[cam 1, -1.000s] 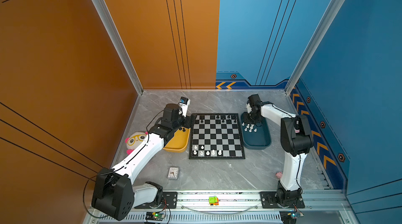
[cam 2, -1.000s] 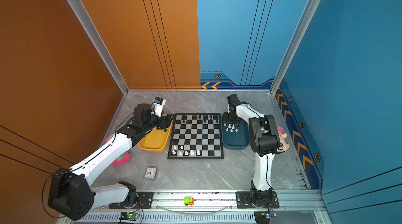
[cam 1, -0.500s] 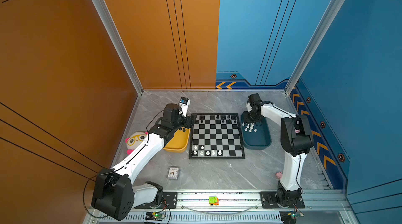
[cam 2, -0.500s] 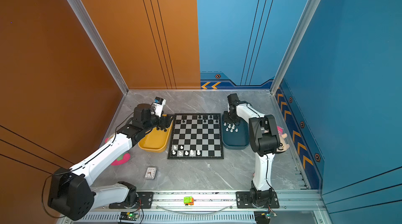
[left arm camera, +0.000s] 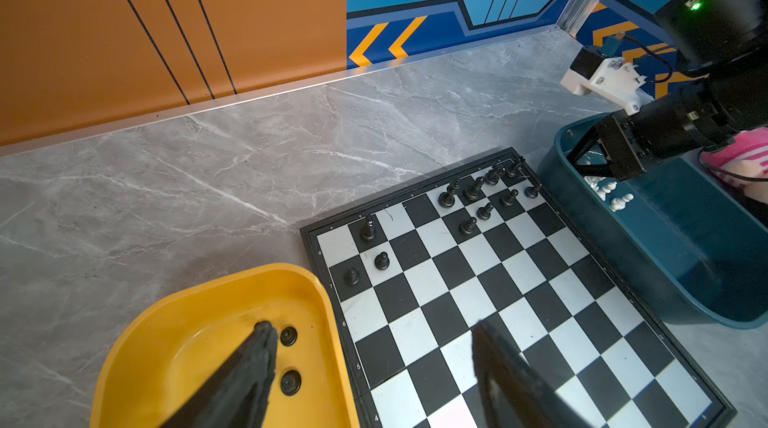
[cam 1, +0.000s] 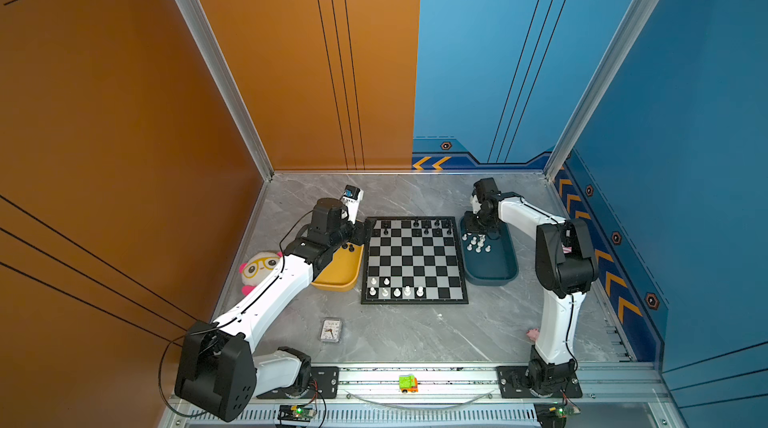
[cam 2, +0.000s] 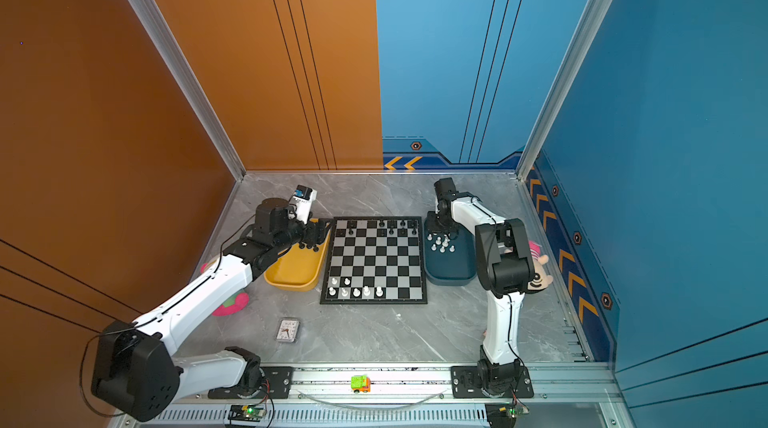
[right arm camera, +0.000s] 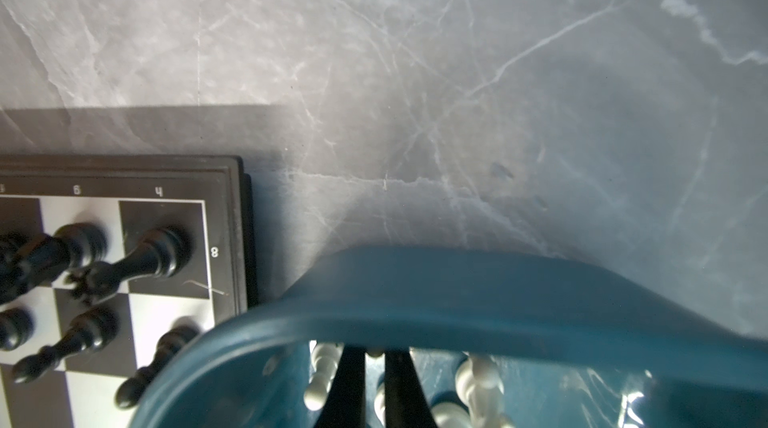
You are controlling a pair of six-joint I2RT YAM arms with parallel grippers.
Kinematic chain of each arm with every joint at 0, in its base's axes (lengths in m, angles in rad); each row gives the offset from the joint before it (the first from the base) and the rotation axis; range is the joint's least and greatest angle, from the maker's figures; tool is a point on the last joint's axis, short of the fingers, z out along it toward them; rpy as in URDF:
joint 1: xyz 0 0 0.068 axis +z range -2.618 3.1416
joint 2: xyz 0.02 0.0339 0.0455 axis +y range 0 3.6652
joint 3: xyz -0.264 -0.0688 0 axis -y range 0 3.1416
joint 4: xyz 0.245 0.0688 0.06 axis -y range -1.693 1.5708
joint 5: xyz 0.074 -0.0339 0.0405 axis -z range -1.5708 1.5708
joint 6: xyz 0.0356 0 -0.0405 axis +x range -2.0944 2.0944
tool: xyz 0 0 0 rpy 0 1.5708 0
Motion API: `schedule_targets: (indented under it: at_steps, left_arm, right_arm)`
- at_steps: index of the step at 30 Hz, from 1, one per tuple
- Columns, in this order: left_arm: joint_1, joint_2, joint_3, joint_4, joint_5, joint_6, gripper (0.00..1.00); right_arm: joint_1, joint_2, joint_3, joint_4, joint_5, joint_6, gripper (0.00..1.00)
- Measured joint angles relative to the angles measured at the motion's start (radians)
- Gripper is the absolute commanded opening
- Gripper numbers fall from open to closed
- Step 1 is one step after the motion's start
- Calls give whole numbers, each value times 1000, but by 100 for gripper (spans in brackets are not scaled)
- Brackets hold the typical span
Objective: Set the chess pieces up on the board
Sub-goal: 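Close the right gripper on a white pawn in the teal tray, then lift the white pawn and carry it over the chessboard's near rows, then lower the white pawn onto a near-row square and open the right gripper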
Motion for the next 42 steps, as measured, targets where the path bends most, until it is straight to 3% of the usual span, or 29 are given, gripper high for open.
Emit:
schedule_targets:
  at_steps: [7, 17, 23, 31, 42]
  left_arm:
    - [-2, -34, -9, 1, 0, 0, 76]
    - [-3, -77, -32, 0, -1, 4, 75]
    - [-9, -120, -56, 0, -8, 4, 76]
    - [-9, -152, -64, 0, -55, 4, 76]
    - [-9, -224, -101, -18, -193, 7, 76]
  right_arm:
    - [19, -43, 0, -60, 50, -1, 0]
    - [84, -260, 1, -180, 134, 1, 0]
    - [217, -353, 23, -246, 160, 11, 0]
    - [441, -360, 43, -283, 173, 42, 0]
    - [661, -181, 108, -287, 133, 86, 0]
